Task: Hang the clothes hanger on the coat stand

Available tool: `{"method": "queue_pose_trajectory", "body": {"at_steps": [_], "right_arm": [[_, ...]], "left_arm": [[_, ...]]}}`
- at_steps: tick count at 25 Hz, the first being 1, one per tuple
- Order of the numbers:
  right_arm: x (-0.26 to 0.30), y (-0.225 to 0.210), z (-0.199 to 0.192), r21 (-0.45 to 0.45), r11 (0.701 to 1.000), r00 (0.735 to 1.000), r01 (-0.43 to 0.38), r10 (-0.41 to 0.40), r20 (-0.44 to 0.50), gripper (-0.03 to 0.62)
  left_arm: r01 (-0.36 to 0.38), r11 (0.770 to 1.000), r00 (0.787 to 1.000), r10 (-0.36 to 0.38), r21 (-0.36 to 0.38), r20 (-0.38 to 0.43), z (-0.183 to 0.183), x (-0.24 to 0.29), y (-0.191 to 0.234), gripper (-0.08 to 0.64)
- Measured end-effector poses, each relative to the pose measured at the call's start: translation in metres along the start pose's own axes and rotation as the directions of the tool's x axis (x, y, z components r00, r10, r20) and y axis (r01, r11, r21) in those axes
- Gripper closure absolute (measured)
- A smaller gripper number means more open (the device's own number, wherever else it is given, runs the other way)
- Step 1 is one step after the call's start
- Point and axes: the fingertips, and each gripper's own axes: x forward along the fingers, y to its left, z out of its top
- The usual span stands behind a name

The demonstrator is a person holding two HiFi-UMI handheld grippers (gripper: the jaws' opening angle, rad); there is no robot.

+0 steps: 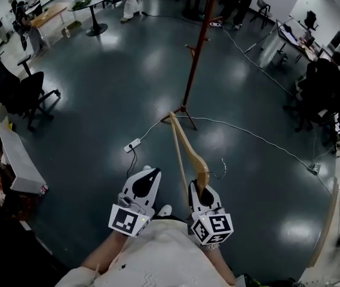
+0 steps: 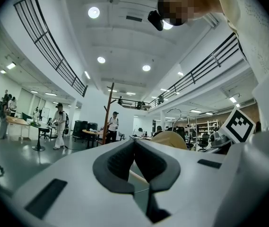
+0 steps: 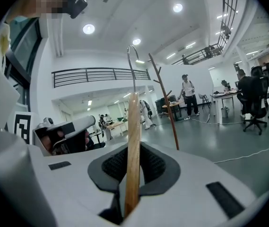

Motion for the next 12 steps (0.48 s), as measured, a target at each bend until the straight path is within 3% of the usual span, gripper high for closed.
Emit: {"method": "queue_pose_trajectory", "body": {"at_steps": [7, 12], "right_arm": [[0.021, -0.036, 0.011, 0.018, 0.999, 0.999, 0.051, -0.051, 0.0, 0.534], [0.058, -0.057, 0.02, 0.032, 0.997, 0.997, 0.075, -0.074, -0.021, 0.534]], "left_arm": [[0.069, 0.998, 0.998, -0.068, -0.017, 0.016, -0.001, 0.06, 0.004, 0.548], [0.105, 0.994, 0.994, -0.106, -0.019, -0.025, -0.013, 0.097, 0.025, 0.548]]}}
